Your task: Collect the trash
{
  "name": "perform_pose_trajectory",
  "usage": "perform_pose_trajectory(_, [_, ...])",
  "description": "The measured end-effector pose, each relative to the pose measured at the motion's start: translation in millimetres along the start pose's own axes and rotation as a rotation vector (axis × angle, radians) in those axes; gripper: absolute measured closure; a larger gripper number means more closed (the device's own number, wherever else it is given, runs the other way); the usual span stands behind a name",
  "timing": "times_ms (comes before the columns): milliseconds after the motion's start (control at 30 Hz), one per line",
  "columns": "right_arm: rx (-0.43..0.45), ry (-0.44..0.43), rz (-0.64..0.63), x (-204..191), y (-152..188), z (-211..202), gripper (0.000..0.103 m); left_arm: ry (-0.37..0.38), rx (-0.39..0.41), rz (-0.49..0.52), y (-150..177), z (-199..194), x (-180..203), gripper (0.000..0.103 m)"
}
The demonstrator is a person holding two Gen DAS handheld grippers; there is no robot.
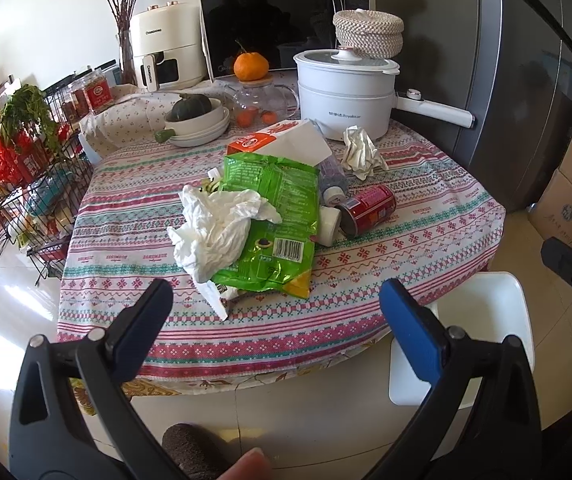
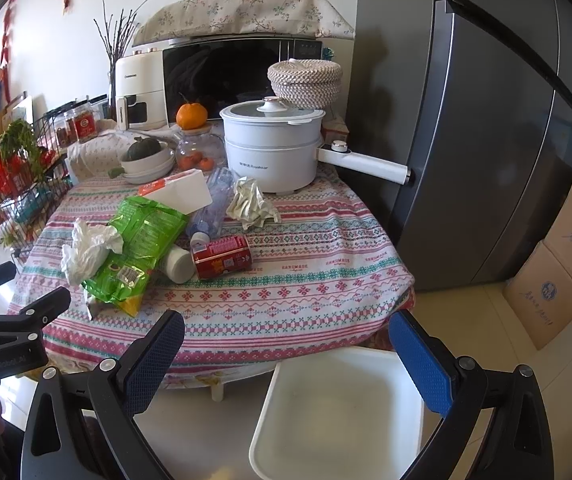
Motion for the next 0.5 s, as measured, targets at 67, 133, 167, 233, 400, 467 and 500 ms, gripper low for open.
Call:
perform_pose_trajectory(67, [0.003,-0.004,0.004,-0.8,-0.5,0.1,0.000,-0.004,-0.002,-0.002,-1.1,1.3,-1.4,0.000])
perform_pose_trajectory(133, [0.036,-0.004,0.007,-0.1,-1.9,-0.5,0.000,-0.008,-0.004,-0.001,-2.7,2.4,-1.7,0.000])
perform_pose_trajectory(167, [0.060,-0.004,0.009,0.5,-3.8,-0.3,0.000,-0.010,-0.006,-0.001,-3.9,3.1,-3.1,0.000])
perform_pose_trajectory(233, [0.068,-0.003,0.010,0.1,-5.0,0.1,0.000,-0.011,-0.010,-0.001,-7.9,4.6,-4.7,0.000])
perform_pose_trajectory(400, [0.099,0.005,0.024,0.6,-12.3,1.7,0.000,-0.012,-0.042,-0.011,-22.2,15.9,-17.9,0.000])
perform_pose_trajectory(467, [0.104,-0.028,0.047,1.0,-18.7,3.6,0.000,0.003,-0.067,-0.006,-28.7,24.0,-23.9,0.000])
perform_pose_trajectory(500, [0.094,-0.039,0.052,0.9,-21.4,5.1,0.000,0.014,-0.083,-0.003,-31.4,29.2,-26.6,0.000])
Point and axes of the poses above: each gripper's, at about its wrist camera, not at the fingertips, and z roughly the way its jaws point, x to its right, y to its underside, the point moved 5 cm from there along z, roughly the way its jaws point, and after that the axes turned 10 degrees about -x, right-handed, at the moved point
